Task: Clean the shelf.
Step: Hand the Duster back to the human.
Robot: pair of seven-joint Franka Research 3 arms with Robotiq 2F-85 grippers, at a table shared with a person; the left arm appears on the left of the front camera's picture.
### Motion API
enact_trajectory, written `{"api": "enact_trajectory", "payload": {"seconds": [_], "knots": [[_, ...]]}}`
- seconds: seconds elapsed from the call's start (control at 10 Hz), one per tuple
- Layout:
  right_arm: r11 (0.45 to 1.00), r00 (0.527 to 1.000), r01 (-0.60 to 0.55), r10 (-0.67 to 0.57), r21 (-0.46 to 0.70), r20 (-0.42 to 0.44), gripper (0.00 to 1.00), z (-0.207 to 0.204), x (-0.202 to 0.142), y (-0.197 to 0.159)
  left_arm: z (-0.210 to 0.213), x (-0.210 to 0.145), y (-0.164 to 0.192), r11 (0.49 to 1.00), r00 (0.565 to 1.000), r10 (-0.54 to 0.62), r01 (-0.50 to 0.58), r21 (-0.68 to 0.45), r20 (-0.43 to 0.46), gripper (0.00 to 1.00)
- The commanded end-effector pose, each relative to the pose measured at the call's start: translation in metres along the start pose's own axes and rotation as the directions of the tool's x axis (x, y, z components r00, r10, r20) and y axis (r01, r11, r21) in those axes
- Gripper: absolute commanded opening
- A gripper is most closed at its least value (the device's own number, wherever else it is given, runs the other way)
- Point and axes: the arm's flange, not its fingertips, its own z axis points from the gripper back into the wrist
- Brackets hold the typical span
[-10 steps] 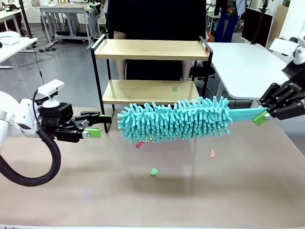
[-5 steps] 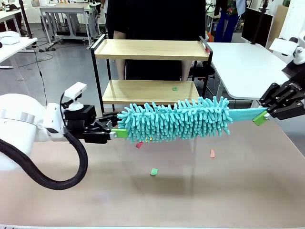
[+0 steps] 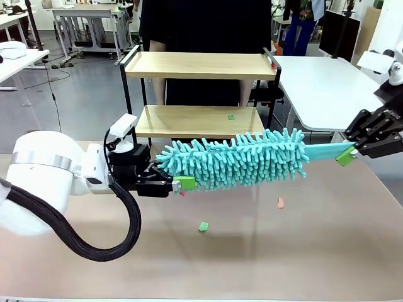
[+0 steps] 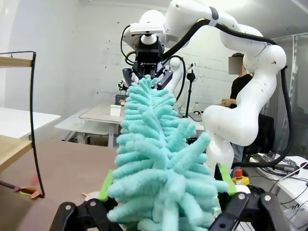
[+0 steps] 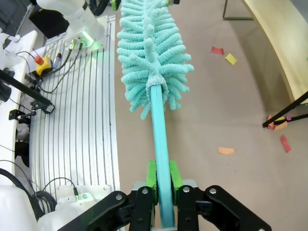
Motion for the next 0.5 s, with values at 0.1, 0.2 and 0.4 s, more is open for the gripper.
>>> {"api": "enact_trajectory", "payload": {"seconds": [0.1, 0.2, 0.4], "knots": [[1.0, 1.0, -0.019, 0.019, 0.007, 0.012, 0.13, -0.002, 0.0022, 0.0018, 0.0068, -0.0104, -0.0916, 1.0, 0.999, -0.024, 0.024, -0.004, 0.04, 1.0], [1.0, 1.0, -0.019, 0.019, 0.007, 0.012, 0.13, -0.002, 0.0022, 0.0018, 0.0071, -0.0094, -0.0907, 1.0, 0.999, -0.02, 0.02, 0.0, 0.048, 0.46], [1.0, 1.0, -0.019, 0.019, 0.007, 0.012, 0.13, -0.002, 0.0022, 0.0018, 0.0089, -0.0073, -0.0906, 0.999, 0.998, -0.032, 0.032, 0.001, 0.057, 0.0]]}}
